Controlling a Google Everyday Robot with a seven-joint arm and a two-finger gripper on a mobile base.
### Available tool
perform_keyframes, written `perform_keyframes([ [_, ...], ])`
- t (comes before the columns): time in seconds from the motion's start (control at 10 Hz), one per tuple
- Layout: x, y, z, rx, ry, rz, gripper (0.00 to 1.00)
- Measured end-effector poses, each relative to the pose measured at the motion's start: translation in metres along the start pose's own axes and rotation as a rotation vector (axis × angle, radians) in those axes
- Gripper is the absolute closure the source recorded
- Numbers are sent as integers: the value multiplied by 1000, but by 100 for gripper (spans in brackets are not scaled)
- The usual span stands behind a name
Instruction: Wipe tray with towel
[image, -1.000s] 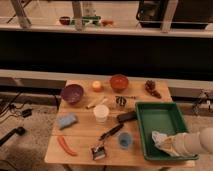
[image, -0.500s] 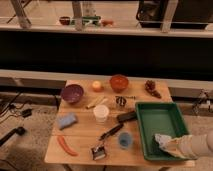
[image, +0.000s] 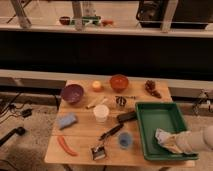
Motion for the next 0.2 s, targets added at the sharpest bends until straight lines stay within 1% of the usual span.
perform_keyframes([
  [0.2, -8, -16, 4, 14, 11, -20, 100],
])
